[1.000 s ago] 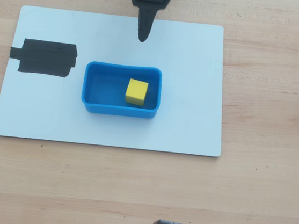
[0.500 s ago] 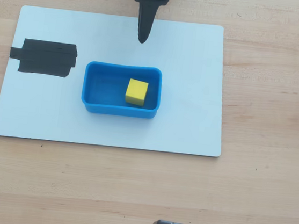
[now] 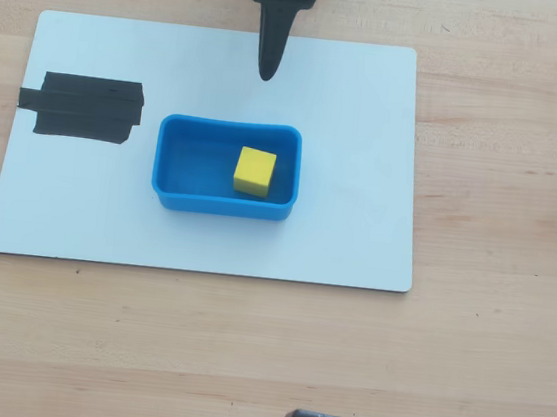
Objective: Pick up yellow cube and drop it in the blue rectangular bin
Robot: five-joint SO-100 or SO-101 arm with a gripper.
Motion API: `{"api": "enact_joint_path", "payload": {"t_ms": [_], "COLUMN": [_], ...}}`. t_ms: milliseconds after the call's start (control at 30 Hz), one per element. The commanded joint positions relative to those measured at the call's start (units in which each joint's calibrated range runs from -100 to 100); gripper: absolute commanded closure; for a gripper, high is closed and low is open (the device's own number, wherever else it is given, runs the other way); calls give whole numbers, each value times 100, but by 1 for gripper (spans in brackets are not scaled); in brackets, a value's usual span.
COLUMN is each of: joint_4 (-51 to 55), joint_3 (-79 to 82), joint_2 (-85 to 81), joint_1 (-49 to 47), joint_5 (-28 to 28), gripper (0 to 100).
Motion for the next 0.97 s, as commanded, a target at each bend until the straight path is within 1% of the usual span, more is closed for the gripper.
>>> {"api": "enact_joint_path", "payload": {"t_ms": [0, 933], "joint_4": [21, 21], "joint_3": [-37, -37], "joint_2": [-134, -134], "joint_1": [-52, -44], "joint_5": [-29, -34], "gripper": [100, 100]}}
